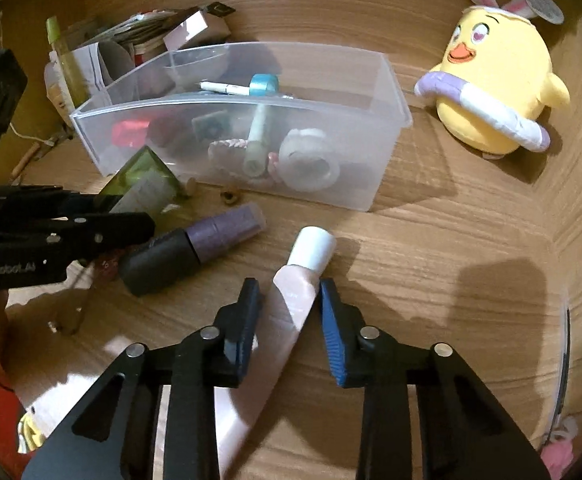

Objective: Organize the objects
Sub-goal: 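Carry bottle and lotion tube into the clear box and open both tools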

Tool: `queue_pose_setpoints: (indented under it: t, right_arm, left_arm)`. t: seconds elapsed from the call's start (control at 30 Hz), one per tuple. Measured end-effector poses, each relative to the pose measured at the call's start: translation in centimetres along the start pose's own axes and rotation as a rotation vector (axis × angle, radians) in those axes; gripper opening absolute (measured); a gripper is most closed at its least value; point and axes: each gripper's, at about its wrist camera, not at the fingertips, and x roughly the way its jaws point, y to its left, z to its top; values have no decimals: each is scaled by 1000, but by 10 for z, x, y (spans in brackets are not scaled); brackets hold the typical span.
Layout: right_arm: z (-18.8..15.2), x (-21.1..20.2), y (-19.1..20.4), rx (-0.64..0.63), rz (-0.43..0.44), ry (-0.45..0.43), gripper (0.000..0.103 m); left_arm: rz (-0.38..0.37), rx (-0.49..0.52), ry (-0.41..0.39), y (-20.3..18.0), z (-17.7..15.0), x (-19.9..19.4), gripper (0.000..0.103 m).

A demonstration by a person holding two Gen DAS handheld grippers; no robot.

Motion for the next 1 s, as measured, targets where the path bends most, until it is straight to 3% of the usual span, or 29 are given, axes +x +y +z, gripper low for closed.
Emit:
queue_pose_setpoints:
  t: [0.13,0.7,1.0]
  right_arm:
    - [-1,-9,-8,41,27,-19,16]
    - [28,-80,-5,94,46,-277,15]
    - [59,-91,-7,119,74,-360,15]
  left_arm:
    - [9,-5,-40,0,-3,-11,42]
    - [28,-31,-239,-4,15,-77,42]
    - [45,-48,-307,2,30,-96,42]
